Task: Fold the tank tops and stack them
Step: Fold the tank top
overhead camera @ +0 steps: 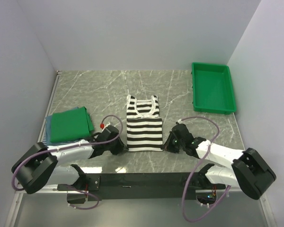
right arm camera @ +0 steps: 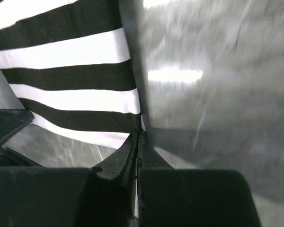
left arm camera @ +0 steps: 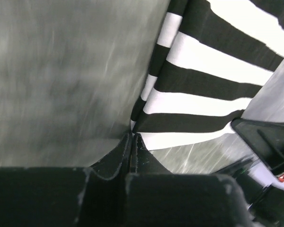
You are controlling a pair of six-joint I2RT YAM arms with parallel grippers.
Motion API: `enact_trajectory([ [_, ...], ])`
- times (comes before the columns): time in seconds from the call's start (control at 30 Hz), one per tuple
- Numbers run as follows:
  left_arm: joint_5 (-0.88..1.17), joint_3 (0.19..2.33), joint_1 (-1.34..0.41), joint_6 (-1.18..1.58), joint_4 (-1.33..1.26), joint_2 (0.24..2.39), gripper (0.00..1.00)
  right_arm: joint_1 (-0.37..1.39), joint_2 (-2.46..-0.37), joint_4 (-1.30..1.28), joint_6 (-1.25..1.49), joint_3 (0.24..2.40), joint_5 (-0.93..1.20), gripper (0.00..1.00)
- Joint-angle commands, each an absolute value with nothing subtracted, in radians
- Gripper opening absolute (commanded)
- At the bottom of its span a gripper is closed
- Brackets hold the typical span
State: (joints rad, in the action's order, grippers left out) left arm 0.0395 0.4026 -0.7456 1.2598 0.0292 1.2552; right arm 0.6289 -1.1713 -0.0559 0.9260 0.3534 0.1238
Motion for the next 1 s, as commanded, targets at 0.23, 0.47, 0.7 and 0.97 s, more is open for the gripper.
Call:
enact_trajectory([
  [0.23, 0.005, 0.431, -0.908, 1.304, 0.432, 0.928, 0.01, 0.853, -0.804, -0.444, 0.983, 0.382, -0.006, 0.00],
  [0.47, -0.077, 0.592, -0.917, 1.276, 0.541, 0.907, 0.01, 0.851, -0.788, -0.543, 0.937, 0.555, -0.098, 0.00],
  [0.7, -0.095, 0.799, -0.810, 1.163, 0.542, 1.005, 0.01, 0.755, -0.919, -0.545, 0.832, 0.753, -0.085, 0.00],
  [0.97, 0.051, 0.932, -0.537, 1.019, 0.353, 1.191, 0.01, 0.546, -1.157, -0.405, 0.672, 0.922, -0.003, 0.00],
])
